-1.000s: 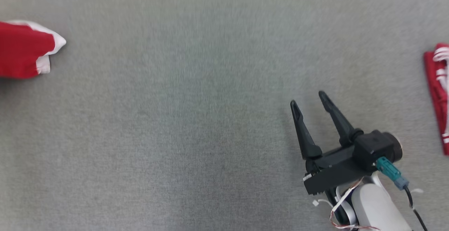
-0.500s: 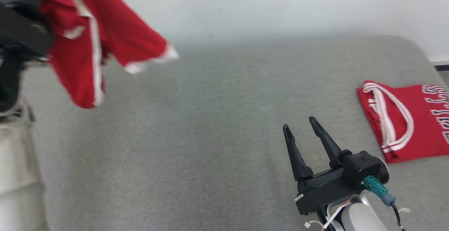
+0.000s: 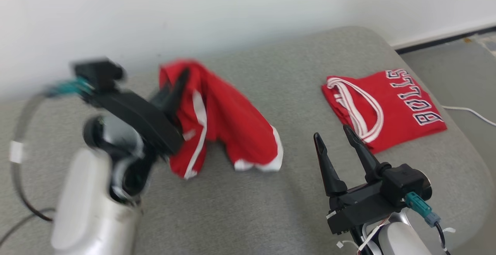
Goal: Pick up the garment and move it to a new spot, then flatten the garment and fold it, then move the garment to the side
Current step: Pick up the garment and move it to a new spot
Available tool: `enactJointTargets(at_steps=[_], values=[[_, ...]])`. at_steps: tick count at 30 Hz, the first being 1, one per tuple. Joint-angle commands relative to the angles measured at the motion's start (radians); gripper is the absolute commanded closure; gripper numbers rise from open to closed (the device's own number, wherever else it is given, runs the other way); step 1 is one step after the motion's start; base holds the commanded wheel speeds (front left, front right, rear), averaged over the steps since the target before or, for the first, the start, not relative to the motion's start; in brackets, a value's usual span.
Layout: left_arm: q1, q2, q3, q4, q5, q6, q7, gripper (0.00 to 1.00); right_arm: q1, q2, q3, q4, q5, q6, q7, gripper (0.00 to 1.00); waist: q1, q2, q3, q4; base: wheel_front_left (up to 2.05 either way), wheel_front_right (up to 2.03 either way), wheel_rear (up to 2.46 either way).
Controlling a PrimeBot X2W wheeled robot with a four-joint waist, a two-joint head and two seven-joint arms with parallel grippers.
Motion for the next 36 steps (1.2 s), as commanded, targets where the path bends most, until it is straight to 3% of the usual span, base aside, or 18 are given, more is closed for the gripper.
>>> enactJointTargets(at_steps=[1,6,7,8,9,13,18,23,28,36], values=[[0.04,0.013,-0.042,0.047,0.062,-0.009,-0.037,1.0,-0.005,0.004,-0.006,-0.005,-0.004,-0.003,0.001,0.0,0.0001,0.0,0.043,-0.064,0.0,0.0,0.0],[0.1,-0.004,-0.125,0.226,0.094,-0.012,-0.116,1.0,0.002,0.001,-0.021,-0.013,-0.01,-0.003,0.004,0.0,0.0001,0.0,0.065,-0.074,0.0,0.0,0.0],[0.1,-0.005,-0.14,0.249,0.1,-0.012,-0.137,0.62,0.004,0.001,-0.026,-0.015,-0.011,-0.003,0.004,0.0,0.0001,0.0,0.067,-0.072,0.0,0.0,0.0],[0.102,-0.007,-0.156,0.274,0.11,-0.011,-0.153,0.07,0.007,0.001,-0.031,-0.017,-0.014,-0.003,0.004,0.0,0.0001,0.0,0.068,-0.069,0.0,0.0,0.0],[0.105,-0.009,-0.169,0.297,0.109,-0.009,-0.17,0.0,0.011,0.0,-0.037,-0.018,-0.016,-0.003,0.006,0.0,0.0001,0.0,0.067,-0.063,0.0,0.0,0.0],[0.116,-0.012,-0.203,0.331,0.088,-0.001,-0.274,0.0,0.024,-0.001,-0.064,-0.021,-0.024,-0.003,0.011,0.0,0.0001,0.0,0.045,-0.031,0.0,0.0,0.0],[0.158,-0.012,-0.204,0.286,0.047,0.032,-0.486,0.0,0.062,-0.017,-0.12,-0.03,-0.033,-0.003,0.021,0.0,0.0001,0.0,-0.014,0.024,0.0,0.0,0.0],[0.223,0.009,-0.188,0.217,0.121,0.078,-0.652,0.0,0.11,-0.035,-0.179,-0.045,-0.039,-0.003,0.031,0.0,0.0001,0.0,-0.063,0.087,0.0,0.0,0.0],[0.318,0.035,-0.135,0.13,0.201,0.103,-0.681,0.0,0.155,-0.053,-0.198,-0.031,-0.038,-0.003,0.028,0.0,0.0001,0.0,-0.1,0.14,0.0,0.0,0.0],[0.48,0.044,-0.002,0.047,0.281,0.087,-0.681,0.0,0.187,-0.066,-0.187,0.018,-0.01,-0.003,0.007,0.0,0.0001,0.0,-0.137,0.187,0.0,0.0,0.0]])
